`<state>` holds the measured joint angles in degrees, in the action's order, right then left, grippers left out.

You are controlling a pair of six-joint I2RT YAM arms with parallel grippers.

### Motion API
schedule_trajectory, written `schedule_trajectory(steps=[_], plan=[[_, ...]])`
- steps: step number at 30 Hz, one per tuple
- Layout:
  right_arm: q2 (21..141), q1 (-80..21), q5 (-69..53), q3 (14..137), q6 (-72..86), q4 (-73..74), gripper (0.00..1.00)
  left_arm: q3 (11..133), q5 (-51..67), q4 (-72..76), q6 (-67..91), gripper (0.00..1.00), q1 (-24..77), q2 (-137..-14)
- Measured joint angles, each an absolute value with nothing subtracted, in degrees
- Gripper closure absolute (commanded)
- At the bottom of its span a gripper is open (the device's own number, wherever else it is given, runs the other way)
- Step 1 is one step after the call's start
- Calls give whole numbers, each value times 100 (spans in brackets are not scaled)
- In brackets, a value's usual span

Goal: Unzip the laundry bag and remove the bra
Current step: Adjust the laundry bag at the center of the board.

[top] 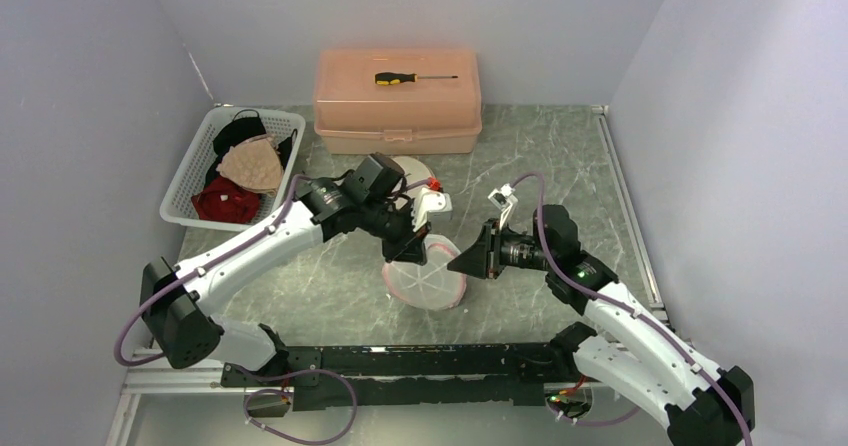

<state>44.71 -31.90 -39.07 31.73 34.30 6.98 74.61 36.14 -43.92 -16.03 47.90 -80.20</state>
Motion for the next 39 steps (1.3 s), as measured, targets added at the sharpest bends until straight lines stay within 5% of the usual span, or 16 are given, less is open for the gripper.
schedule_trajectory(steps=[2,6,10,21,27,39], plan=[[4491,-3212,-3944,3173,3415,681,100,7459,3520,-4394,-1557,93,4779,-8007],[4458,-3240,-3850,3173,3500,558,100,7448,2847,-4200,-1149,34,4781,-7931],[4213,-3240,-3374,3076,3826,401,100,6888,1629,-3336,-180,10,4786,-7207],[3782,-3085,-1933,1653,5907,-1570,100,3693,193,-709,3286,8,4770,-4062],[3614,-2799,-1667,980,6665,-2231,100,2432,478,753,4574,11,4744,-5019],[2993,-1769,-1903,75,7269,-2342,100,2274,1385,3804,5881,18,4156,-7345]])
